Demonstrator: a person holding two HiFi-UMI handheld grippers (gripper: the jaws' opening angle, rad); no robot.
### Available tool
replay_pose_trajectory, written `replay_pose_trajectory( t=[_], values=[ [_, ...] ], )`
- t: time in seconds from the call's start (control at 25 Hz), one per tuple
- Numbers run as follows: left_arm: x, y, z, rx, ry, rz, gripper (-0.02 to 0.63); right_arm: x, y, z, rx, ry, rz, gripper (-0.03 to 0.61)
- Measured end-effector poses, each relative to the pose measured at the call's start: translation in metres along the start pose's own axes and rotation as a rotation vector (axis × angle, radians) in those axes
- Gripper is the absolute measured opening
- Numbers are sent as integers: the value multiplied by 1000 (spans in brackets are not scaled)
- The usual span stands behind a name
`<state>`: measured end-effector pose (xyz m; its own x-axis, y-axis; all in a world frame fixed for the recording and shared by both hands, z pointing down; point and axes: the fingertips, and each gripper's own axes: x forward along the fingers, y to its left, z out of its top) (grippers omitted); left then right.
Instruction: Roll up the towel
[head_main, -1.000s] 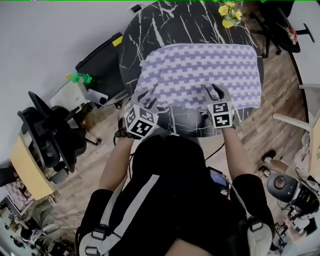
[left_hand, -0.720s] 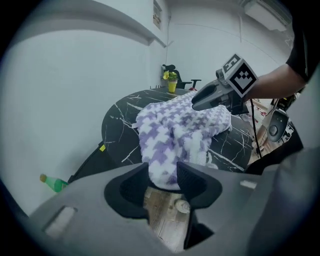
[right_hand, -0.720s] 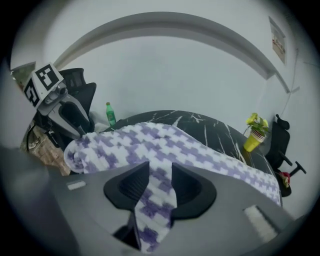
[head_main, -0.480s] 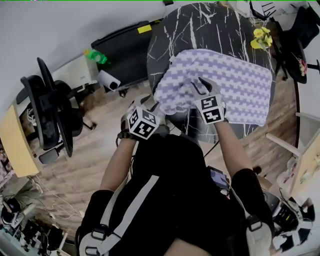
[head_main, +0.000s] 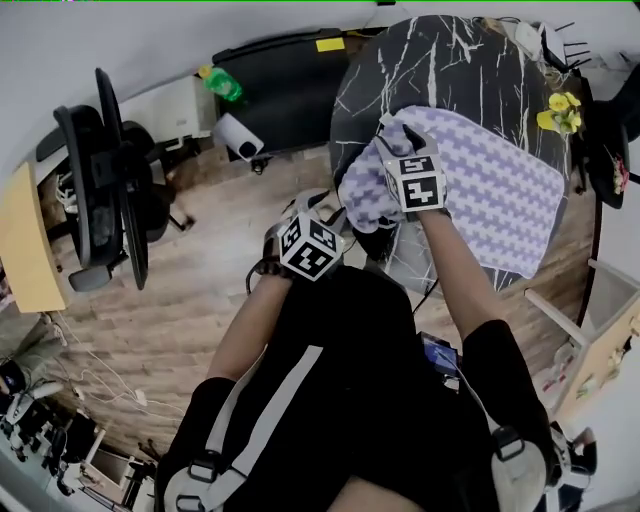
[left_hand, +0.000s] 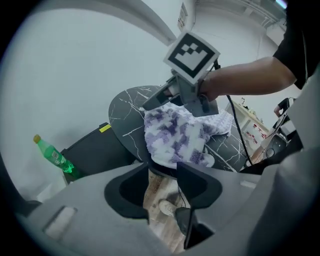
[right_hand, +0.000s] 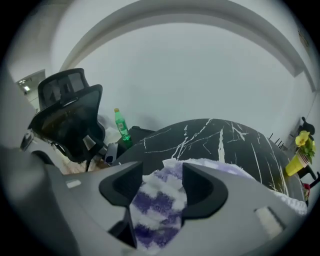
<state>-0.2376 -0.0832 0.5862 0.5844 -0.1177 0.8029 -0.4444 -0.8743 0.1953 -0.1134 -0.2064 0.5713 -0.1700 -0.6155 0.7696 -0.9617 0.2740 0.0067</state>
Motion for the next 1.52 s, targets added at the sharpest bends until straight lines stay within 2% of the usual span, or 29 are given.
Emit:
replay_pose_trajectory(
  t=[0.12,0.24,0.32,0.44,0.64,0.68,0.76,0.88,1.04,1.16,1.32,1.52],
  values=[
    [3,-9,-1,-24,-3,-8,186,15,-3,-5,-2,53,-28,229],
    [9,-22,-2,-44,2,-18,187,20,0,-23,-26,119,-4,225],
    [15,-31,-2,-59,9,-18,189,17,-3,-34,-39,132,10,162],
    [25,-43,0,-89,11,-6,190,2,-12,-41,-38,100,42,92],
    [37,-74,17,-92,-3,-16,195,-38,-33,-47,73,-16,143,61],
    [38,-81,23,-84,-10,-15,184,-47,-39,-49,109,-43,166,60],
    [41,-96,35,-78,-37,-8,116,-64,-52,-53,163,-84,192,58],
    [41,-118,53,-73,-78,-5,53,-87,-75,-64,193,-133,197,58],
    [43,-152,77,-15,-98,-22,31,-118,-107,-82,246,-200,201,60],
    [53,-182,91,38,-86,-52,31,-137,-137,-107,323,-215,182,60],
    [72,-223,101,100,-52,-91,34,-157,-171,-151,409,-199,148,64],
    [93,-262,102,175,-9,-105,44,-173,-195,-208,422,-142,106,80]
  ],
)
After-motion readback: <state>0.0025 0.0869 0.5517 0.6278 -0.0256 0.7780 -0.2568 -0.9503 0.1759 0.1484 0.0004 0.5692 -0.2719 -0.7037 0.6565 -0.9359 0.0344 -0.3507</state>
